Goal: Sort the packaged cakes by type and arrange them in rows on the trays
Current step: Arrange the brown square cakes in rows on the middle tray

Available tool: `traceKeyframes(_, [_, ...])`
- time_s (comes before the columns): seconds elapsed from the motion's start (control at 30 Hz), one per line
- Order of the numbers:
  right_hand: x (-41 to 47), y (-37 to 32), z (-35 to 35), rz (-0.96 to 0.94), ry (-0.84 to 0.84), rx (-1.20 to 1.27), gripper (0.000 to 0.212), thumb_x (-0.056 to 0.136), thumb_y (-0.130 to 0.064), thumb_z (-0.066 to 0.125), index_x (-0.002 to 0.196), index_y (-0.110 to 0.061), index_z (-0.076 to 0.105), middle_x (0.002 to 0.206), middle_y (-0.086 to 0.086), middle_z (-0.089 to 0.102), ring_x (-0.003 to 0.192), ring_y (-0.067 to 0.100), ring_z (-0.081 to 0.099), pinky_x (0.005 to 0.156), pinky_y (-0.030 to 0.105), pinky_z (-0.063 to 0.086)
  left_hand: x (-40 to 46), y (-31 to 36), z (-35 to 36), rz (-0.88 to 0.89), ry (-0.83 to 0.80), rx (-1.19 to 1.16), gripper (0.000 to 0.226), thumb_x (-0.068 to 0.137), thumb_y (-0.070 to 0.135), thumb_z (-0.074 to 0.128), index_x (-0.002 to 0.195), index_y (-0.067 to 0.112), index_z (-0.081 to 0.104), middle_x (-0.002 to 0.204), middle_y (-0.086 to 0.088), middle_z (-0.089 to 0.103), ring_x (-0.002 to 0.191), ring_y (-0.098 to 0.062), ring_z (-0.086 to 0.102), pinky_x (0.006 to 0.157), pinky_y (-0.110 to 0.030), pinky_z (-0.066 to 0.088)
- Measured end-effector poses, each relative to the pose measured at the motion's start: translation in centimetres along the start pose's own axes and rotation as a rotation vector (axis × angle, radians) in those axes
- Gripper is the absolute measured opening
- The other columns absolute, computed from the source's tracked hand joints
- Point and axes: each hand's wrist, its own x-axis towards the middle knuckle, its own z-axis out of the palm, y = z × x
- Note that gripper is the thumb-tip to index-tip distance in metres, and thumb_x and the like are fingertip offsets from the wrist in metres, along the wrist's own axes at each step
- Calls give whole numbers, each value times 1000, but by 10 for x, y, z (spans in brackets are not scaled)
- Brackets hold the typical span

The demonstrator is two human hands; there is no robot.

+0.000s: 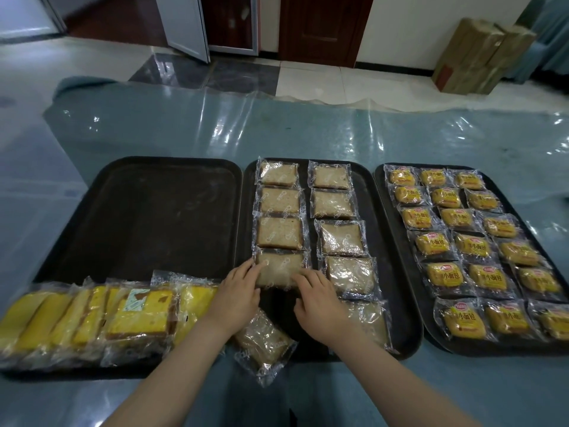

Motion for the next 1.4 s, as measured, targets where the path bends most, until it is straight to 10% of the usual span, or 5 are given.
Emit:
traceKeyframes(0.27, [-34,-12,25,23,-95,132,41,97,-24,47,138,-19,48,130,-3,50,120,17,45,103,31,40,-21,-4,-4,-19,-56,45,51,99,19,48,148,21,36,146,0,44,130,-20,44,107,-31,38])
traceKeyframes(1.1, [-52,-11,29,264,-67,390,11,97,-17,57,90,-26,58,97,-8,53,81,1,52,69,4,37,-36,8,0,-142,-113,108,45,98,40,51,139,22,47,128,-2,55,121,-22,48,97,-33,45])
traceKeyframes(1.4, [-42,-2,16,349,-113,540,13,99,-20,54,87,-25,55,85,-5,63,75,10,58,63,20,44,-35,9,-8,-218,-180,-200,6,96,36,59,93,36,65,106,11,52,96,-6,54,83,-24,41])
